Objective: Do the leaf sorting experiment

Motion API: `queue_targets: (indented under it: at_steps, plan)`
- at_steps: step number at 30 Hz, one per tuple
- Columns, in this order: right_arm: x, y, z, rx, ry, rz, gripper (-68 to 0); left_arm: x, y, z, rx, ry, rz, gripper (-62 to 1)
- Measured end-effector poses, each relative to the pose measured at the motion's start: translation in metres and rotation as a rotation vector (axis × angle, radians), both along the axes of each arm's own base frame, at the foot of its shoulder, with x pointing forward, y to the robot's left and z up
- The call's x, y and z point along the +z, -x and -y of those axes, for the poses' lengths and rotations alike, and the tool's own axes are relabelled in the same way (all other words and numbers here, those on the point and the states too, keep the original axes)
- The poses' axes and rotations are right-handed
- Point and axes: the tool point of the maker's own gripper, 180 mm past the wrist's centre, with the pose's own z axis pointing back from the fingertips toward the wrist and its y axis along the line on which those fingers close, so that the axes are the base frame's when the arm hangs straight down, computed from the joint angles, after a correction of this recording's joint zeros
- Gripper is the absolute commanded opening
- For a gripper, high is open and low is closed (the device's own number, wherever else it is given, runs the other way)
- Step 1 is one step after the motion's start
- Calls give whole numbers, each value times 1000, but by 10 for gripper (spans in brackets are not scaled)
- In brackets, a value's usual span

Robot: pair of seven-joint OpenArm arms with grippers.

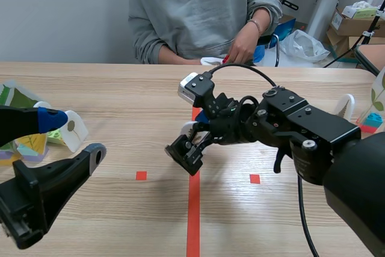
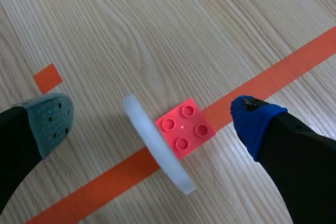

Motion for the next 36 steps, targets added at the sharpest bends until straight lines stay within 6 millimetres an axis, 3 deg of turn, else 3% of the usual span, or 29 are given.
queue_targets:
  at_steps: [17,22,27,36]
  plan:
    - [4,-2,1,-6,-19,17,-482,0,0,0,0,0,0,-142]
    - [1,-1,2,-6,-9,10,-516,0,0,0,0,0,0,-142]
    - [-5,6,2,-6,-9,-9,-611,0,0,0,0,0,0,-142]
    - [-6,7,1,-9,-14,-9,-653,0,0,0,0,0,0,-142]
